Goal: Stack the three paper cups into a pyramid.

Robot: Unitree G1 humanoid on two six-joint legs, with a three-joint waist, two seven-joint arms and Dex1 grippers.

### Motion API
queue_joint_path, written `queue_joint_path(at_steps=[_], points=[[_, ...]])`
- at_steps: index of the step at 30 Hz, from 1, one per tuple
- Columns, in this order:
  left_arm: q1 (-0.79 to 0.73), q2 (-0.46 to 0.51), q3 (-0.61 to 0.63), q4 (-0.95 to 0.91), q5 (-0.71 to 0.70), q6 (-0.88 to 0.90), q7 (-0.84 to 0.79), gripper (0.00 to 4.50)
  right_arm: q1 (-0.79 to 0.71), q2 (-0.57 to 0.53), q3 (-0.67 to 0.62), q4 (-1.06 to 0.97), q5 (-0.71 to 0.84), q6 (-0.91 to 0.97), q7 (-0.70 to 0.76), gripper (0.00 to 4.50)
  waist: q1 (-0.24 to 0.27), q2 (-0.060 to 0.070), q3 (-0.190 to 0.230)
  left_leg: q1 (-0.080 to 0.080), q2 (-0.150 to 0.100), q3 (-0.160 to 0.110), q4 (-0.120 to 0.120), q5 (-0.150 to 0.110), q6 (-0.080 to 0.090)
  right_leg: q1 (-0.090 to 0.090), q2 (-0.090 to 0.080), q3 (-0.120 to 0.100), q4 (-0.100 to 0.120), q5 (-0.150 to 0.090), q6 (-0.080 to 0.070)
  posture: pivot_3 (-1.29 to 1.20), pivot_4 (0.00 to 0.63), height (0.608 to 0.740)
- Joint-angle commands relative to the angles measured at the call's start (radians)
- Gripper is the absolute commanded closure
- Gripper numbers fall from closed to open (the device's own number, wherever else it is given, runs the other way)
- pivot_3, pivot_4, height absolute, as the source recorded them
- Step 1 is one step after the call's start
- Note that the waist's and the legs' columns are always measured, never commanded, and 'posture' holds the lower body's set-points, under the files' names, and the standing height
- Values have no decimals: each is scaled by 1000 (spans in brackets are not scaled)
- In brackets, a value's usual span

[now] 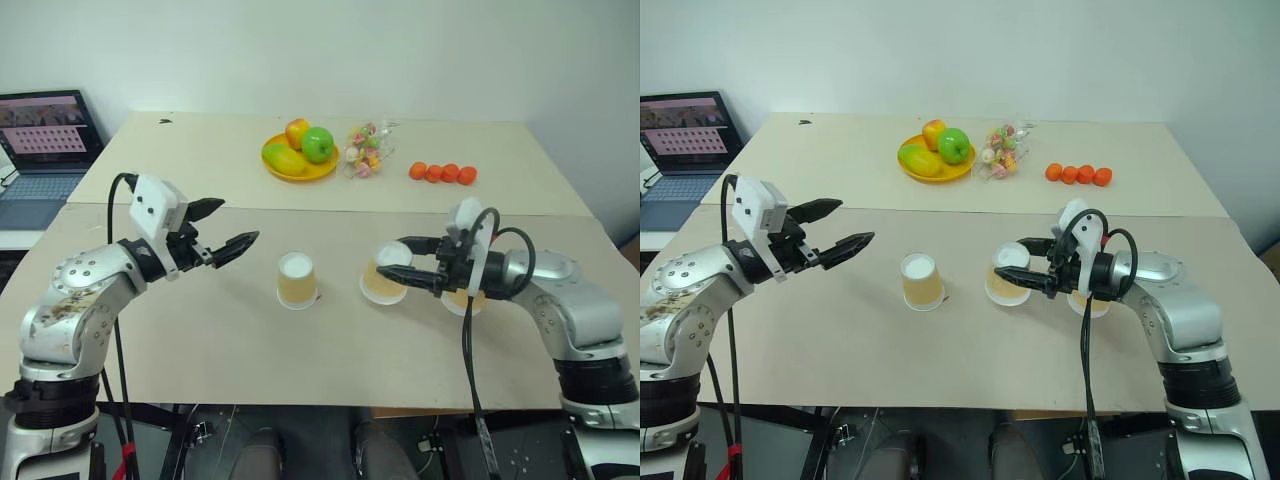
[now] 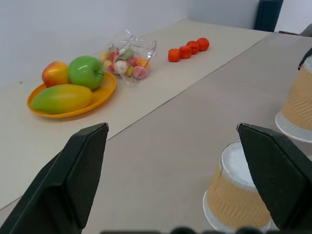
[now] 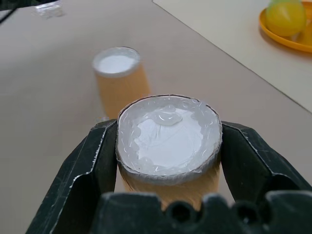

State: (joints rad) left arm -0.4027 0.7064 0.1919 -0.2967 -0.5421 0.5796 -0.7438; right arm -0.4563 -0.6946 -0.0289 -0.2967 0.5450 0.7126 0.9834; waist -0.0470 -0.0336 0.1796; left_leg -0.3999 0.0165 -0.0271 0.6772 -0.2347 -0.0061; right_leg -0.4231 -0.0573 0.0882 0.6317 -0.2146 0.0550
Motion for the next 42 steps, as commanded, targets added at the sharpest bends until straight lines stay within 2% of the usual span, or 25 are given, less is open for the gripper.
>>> queue_joint_path(at_steps=[1,6,11,14,24,42], points=[[3,31,-12,-47,-31,-7,-72,0,2,-1,-9,-51,35,17,-13,1675,0,0,0,0,0,0,0,0,0,0,0,0,0,0,0,0,150,734],[43,80,-1,-78,-48,0,-143,0,-8,19,15,-35,33,5,-24,1675,3,0,0,-1,0,0,0,0,0,-1,0,1,0,0,0,0,150,734],[85,169,36,-89,-76,10,-231,0,-30,44,53,10,9,-35,-11,1675,3,0,0,-1,0,0,0,0,0,-1,0,0,-1,0,0,0,150,734],[80,198,47,-90,-82,14,-246,0,-63,89,83,60,-16,-77,-23,1675,3,0,0,-1,0,0,0,0,0,-1,0,0,0,0,0,0,150,734],[38,227,44,-93,-107,45,-247,0,-129,176,160,210,-105,-203,12,1675,4,0,0,-2,0,0,0,0,0,-1,0,0,-1,0,0,0,150,734],[-8,272,64,-138,-166,131,-238,0,-179,262,198,346,-155,-272,68,1675,2,0,1,-1,0,0,-1,0,0,-2,0,0,0,0,0,0,150,734]])
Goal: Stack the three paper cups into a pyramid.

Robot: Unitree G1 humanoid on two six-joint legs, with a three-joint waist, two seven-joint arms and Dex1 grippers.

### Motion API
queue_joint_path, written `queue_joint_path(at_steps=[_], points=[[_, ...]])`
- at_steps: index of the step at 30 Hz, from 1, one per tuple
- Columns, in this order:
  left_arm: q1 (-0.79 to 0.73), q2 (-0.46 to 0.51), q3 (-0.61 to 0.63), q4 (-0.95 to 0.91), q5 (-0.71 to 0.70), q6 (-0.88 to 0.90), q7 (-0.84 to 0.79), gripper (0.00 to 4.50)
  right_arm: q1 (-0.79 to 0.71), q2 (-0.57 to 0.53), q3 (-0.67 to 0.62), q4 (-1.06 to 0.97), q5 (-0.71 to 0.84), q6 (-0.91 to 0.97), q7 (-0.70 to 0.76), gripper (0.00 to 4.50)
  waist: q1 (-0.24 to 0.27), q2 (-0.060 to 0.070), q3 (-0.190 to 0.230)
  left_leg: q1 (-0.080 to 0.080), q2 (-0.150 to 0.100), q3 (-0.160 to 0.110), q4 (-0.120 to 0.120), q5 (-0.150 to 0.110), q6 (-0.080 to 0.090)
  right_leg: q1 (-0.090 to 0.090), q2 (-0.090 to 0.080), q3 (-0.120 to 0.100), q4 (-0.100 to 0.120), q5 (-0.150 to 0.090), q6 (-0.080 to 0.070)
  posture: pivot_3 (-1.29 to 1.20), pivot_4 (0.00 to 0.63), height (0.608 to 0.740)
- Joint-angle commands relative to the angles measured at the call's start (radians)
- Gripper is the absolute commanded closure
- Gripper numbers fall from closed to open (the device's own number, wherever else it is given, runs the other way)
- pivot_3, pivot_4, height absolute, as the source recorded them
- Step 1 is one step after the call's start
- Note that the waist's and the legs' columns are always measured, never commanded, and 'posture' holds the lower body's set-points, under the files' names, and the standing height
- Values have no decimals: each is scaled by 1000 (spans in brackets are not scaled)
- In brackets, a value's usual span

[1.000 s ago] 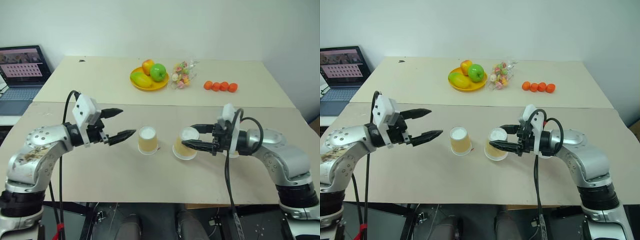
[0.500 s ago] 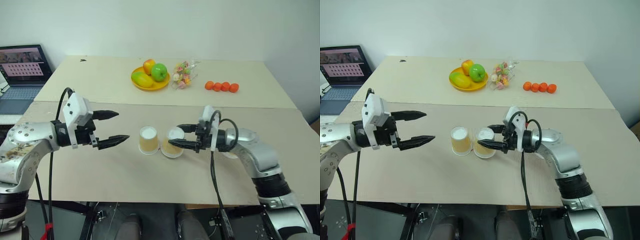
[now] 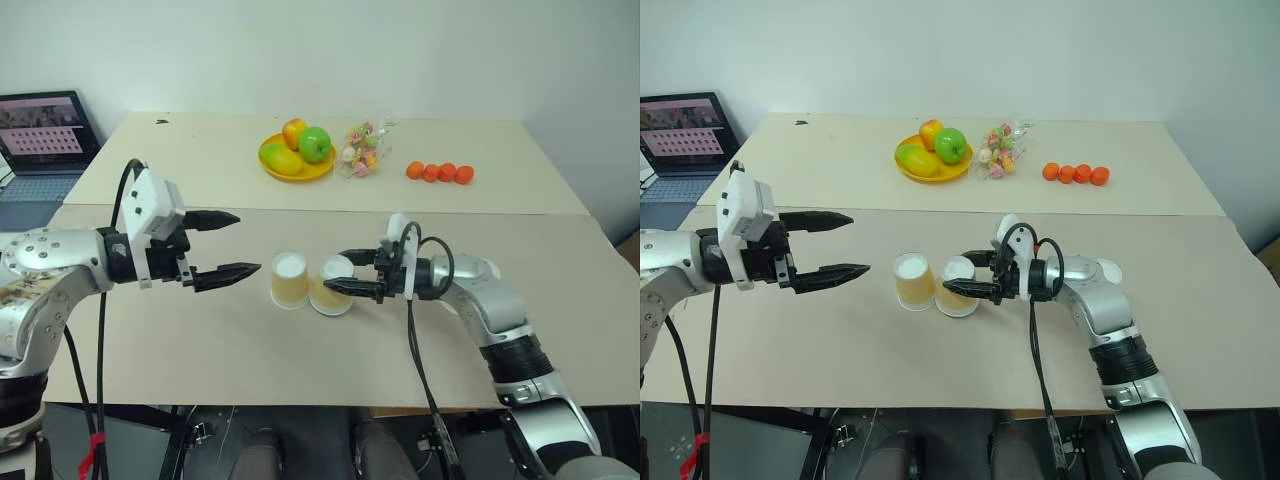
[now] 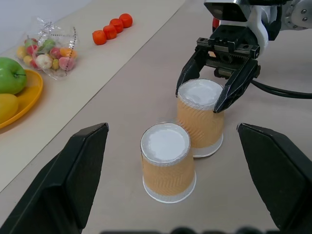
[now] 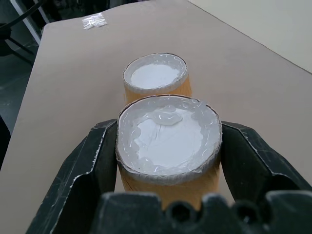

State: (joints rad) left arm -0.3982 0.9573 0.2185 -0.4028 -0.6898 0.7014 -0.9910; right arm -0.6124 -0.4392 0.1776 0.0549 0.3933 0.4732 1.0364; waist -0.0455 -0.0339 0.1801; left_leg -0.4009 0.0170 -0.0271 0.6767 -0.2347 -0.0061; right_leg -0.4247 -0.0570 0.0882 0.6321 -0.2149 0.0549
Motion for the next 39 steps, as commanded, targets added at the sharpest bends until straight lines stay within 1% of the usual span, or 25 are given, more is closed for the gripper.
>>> queue_joint_path(at_steps=[1,12,19,20,21,22,23,31,34,36,37,39], points=[[-12,24,41,-37,-24,15,12,0,-25,8,-6,-2,-6,-37,17,1675,0,0,0,0,0,0,0,0,0,0,0,0,0,0,0,0,150,734],[-6,65,55,-62,-69,55,8,0,-32,12,1,31,-34,-65,43,1675,0,0,0,0,0,0,0,0,0,0,0,0,0,0,0,0,150,734],[-6,73,60,-74,-85,72,14,0,-34,22,4,43,-41,-71,49,1675,-1,0,0,0,0,0,0,0,0,0,0,0,0,0,0,0,150,734],[-5,74,60,-76,-85,73,14,0,-35,24,4,46,-41,-72,50,699,0,0,0,0,0,0,0,0,0,0,0,0,0,0,0,0,150,734],[-3,76,61,-78,-86,75,13,0,-36,26,4,49,-43,-73,51,574,0,0,0,0,0,0,0,0,0,0,0,0,0,0,0,0,150,734],[-2,78,62,-78,-88,77,14,0,-37,29,4,52,-45,-75,52,217,0,0,0,0,0,0,0,0,0,0,0,0,0,0,0,0,150,734],[-2,79,63,-79,-90,79,14,0,-38,30,3,54,-47,-76,53,35,0,0,0,0,0,0,0,0,0,0,0,0,0,0,0,0,150,734],[26,77,71,-60,-73,52,6,0,-54,26,-8,58,-61,-93,56,35,-1,0,0,0,0,0,0,0,0,0,0,0,0,0,0,0,150,734],[97,36,81,-31,-36,-5,14,0,-64,-11,-62,14,-16,-38,56,35,0,1,1,1,0,0,0,0,0,0,0,0,0,0,0,0,150,734],[127,27,81,-22,-21,-23,14,0,-62,-34,-78,-5,-2,-18,59,35,1,0,1,0,0,0,0,0,0,0,0,0,0,0,0,0,150,734],[142,24,78,-20,-10,-36,8,0,-59,-52,-86,-18,1,-10,63,35,1,0,1,0,0,0,0,0,0,0,0,0,0,0,0,0,150,734],[167,0,82,-7,-7,-56,12,0,-65,-108,-144,-38,42,46,63,35,3,1,1,0,0,0,0,0,0,0,0,0,0,0,0,0,150,734]])
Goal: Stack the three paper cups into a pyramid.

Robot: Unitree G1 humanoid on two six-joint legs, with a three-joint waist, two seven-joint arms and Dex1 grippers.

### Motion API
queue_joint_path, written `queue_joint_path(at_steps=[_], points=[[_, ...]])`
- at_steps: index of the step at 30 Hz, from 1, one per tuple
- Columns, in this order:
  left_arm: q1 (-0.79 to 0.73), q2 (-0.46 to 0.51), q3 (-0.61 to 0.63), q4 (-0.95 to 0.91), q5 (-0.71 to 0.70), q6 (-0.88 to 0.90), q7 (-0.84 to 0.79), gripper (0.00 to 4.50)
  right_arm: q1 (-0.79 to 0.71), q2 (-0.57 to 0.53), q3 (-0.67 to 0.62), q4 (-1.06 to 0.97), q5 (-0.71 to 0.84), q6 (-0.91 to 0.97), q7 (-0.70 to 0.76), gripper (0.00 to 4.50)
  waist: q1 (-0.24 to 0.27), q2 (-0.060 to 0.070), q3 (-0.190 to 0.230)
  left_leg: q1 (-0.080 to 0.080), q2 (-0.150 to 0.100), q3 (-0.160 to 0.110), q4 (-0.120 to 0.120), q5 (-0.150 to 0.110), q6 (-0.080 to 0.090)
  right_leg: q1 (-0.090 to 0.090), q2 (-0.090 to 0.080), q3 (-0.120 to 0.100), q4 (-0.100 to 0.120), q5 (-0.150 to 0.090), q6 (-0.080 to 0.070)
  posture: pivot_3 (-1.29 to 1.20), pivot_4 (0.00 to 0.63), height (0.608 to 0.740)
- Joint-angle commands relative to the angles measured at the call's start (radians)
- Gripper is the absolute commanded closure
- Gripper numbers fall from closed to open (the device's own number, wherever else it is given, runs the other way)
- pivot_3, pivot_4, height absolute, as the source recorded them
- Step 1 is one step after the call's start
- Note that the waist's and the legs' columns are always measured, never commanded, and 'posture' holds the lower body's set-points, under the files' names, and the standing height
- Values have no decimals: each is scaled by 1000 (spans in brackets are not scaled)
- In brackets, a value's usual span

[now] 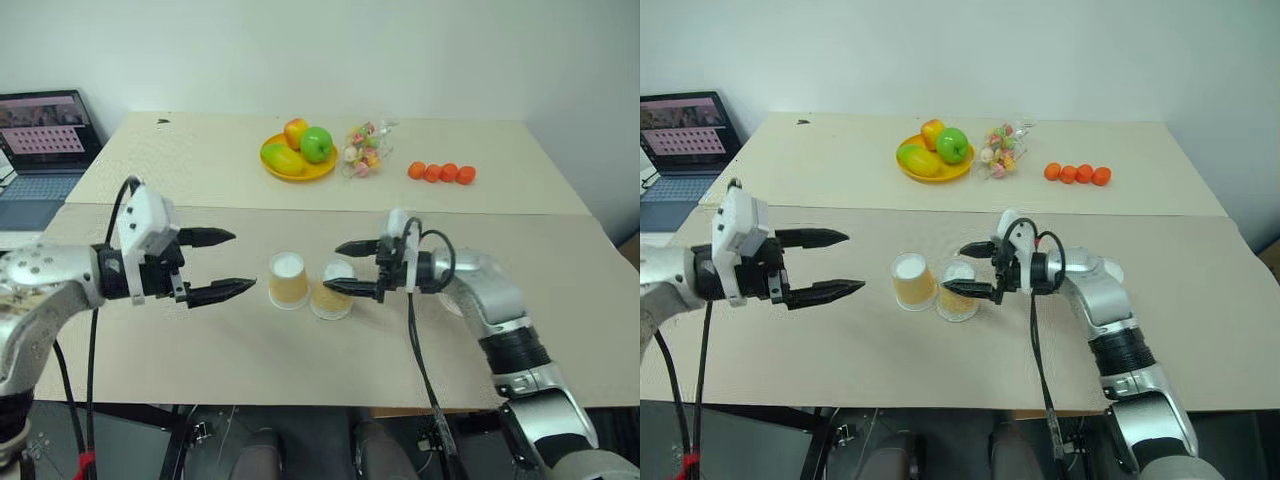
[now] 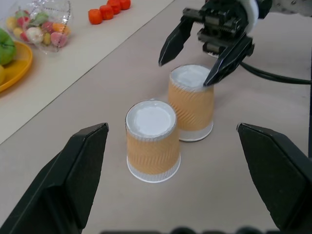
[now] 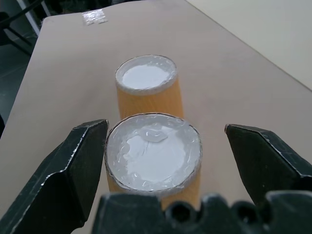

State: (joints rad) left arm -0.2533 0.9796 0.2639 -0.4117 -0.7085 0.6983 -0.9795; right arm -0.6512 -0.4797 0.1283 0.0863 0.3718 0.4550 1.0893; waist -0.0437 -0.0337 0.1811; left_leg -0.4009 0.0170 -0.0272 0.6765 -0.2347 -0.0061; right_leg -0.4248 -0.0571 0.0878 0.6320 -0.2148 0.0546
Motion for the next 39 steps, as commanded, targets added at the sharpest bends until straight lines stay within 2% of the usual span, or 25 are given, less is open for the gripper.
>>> queue_joint_path(at_steps=[1,10,14,17,21,26,33,39], points=[[26,-33,39,5,11,-59,5,0,-30,-86,-114,-72,79,83,7,35,3,1,1,0,0,0,0,0,0,0,-1,0,0,0,0,0,150,734],[72,-90,3,31,49,-136,-9,0,18,-321,-291,-180,166,213,11,35,1,1,1,0,0,1,0,0,0,0,0,0,0,0,0,0,150,734],[75,-108,-16,46,63,-166,-25,0,148,-428,-367,-287,219,290,25,35,4,1,1,0,0,0,0,0,0,1,-1,0,-1,-1,0,0,150,734],[58,-114,-30,57,70,-173,-29,0,277,-463,-375,-391,242,336,18,35,4,1,1,0,0,1,0,0,0,1,-1,0,-1,-1,0,0,150,734],[36,-117,-43,67,73,-175,-32,0,365,-435,-347,-482,251,360,-51,35,-2,1,1,0,0,3,0,0,0,1,0,2,-1,-1,1,0,150,734],[18,-118,-53,67,77,-169,-35,0,349,-339,-235,-484,187,333,-172,35,-5,1,1,3,1,3,0,0,0,2,2,3,-1,-4,6,0,150,734],[-4,-116,-52,62,74,-158,-26,0,297,-216,-75,-391,61,236,-254,35,0,0,1,0,0,2,1,0,0,1,1,3,-1,-1,1,0,150,734],[-17,-115,-55,51,71,-153,-18,0,274,-155,-31,-309,2,169,-274,35,2,0,1,0,0,2,0,0,0,1,1,2,-1,-1,1,0,150,734]])
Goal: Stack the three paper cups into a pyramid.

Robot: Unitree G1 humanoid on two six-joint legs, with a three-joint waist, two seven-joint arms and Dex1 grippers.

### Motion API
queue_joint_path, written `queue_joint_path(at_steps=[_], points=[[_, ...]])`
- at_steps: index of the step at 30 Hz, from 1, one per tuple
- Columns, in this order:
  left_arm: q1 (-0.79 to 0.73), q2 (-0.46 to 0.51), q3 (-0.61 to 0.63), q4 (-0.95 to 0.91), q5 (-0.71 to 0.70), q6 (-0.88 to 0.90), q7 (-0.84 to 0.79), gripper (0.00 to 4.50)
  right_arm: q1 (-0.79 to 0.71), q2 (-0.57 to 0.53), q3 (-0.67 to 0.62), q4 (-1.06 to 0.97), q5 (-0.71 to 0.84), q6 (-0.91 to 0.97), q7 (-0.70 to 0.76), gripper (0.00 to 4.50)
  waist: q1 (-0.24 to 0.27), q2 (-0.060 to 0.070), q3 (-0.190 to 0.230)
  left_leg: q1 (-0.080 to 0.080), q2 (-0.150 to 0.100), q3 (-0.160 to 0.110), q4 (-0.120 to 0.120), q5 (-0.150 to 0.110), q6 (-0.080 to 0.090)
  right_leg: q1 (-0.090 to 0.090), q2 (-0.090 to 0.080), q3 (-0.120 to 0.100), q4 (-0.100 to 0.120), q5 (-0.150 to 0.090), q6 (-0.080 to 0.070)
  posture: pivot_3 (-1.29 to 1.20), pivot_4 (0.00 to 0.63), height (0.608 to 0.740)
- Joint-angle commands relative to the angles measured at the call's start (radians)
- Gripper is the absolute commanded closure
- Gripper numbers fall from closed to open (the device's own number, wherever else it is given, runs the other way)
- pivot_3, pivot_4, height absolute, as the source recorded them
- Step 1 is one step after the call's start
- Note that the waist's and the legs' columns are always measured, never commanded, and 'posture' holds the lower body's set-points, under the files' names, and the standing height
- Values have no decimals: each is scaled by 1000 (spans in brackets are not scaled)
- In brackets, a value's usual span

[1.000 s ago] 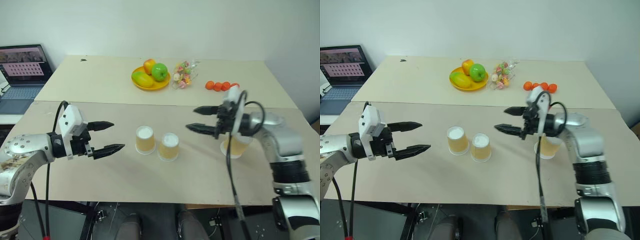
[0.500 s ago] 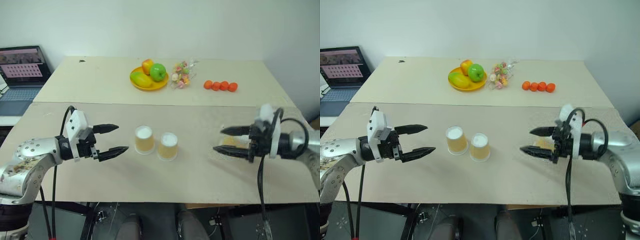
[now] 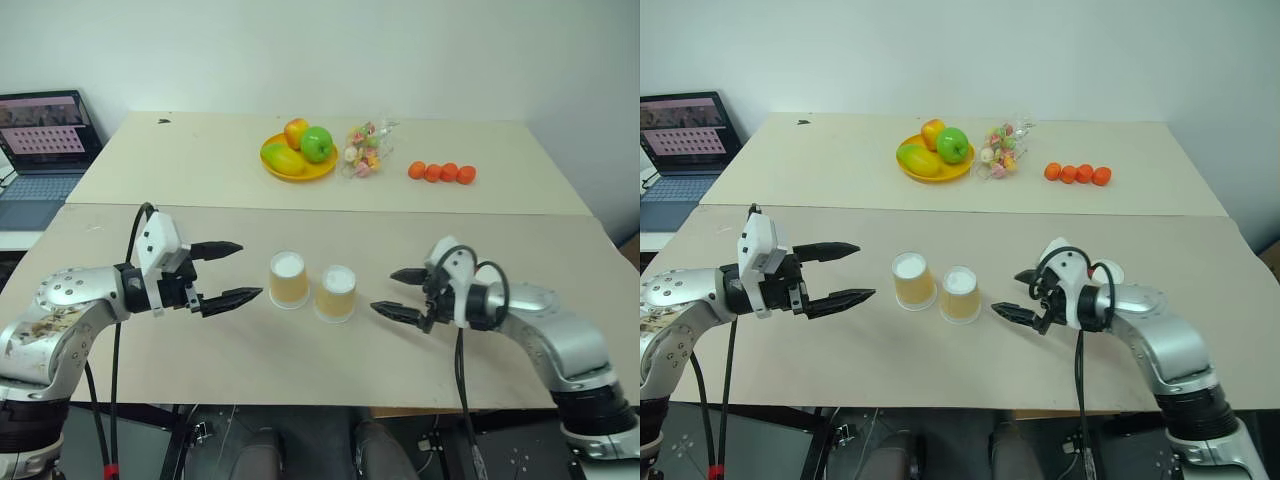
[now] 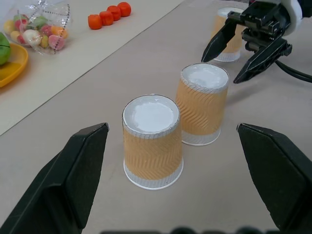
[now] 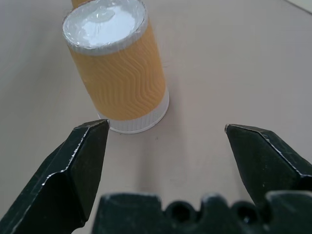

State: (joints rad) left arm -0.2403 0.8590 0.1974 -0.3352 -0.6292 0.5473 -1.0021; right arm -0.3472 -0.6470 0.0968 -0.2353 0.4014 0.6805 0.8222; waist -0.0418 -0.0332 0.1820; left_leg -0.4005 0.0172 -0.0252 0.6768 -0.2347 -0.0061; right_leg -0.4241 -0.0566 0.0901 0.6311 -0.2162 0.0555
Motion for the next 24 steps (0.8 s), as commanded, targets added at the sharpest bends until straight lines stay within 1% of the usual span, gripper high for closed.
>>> queue_joint_path(at_steps=[1,11,24], points=[[-32,5,10,-27,-11,1,7,0,-35,20,7,28,-36,-69,-5,35,0,0,0,0,0,0,0,0,0,0,0,0,0,0,0,0,150,734],[-1,32,30,-57,-13,21,-8,0,-92,65,29,137,-80,-148,20,35,-4,0,0,1,0,0,0,0,0,0,0,0,0,0,0,0,150,734],[15,29,44,-64,-18,24,0,0,-183,123,65,284,-144,-253,68,35,-3,0,0,1,0,0,0,0,0,0,0,0,1,0,-1,0,150,734]])
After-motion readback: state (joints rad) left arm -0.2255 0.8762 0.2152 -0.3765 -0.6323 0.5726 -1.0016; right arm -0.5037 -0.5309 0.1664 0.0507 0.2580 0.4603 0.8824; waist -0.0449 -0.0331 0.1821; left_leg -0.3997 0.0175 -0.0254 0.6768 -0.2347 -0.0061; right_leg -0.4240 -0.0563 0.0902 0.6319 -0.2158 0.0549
